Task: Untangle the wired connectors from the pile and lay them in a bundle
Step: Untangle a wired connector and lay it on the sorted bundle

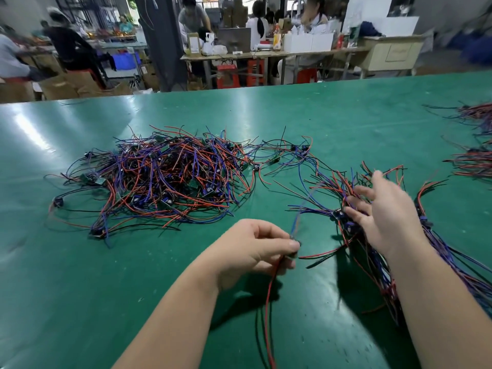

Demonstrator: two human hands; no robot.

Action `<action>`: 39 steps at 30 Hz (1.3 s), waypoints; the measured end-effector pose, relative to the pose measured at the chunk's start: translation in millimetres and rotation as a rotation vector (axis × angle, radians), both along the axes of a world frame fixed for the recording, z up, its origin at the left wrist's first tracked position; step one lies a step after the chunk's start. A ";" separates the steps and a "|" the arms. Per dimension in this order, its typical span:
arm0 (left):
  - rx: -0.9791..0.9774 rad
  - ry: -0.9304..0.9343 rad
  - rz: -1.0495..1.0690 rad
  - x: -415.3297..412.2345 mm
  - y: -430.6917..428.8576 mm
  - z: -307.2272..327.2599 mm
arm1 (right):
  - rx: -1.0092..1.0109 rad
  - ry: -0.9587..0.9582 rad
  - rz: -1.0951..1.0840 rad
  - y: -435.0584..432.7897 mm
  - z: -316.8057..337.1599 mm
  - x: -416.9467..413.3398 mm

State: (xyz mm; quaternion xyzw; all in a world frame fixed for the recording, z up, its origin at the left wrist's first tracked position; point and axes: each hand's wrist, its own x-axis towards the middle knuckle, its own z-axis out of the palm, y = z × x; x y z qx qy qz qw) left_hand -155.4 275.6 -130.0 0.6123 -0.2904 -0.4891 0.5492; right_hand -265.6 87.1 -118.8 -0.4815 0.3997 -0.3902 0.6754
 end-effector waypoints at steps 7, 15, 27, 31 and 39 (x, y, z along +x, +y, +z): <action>-0.068 0.126 0.334 0.3 -10.3 -6.6 | -0.816 0.290 0.572 39.3 -7.6 1.5; -0.070 0.143 0.265 -0.1 -11.7 -7.3 | -0.994 0.369 0.460 44.5 -15.4 4.8; 0.226 -1.136 0.840 51.5 11.7 -21.3 | -0.888 0.914 0.151 -9.3 -14.5 -21.0; 0.610 -1.205 0.631 60.1 14.6 -32.5 | -0.957 0.924 0.105 -8.3 -11.2 -21.0; 0.552 -1.266 0.721 69.5 13.7 -36.0 | -0.913 0.568 0.096 17.3 -4.8 -8.3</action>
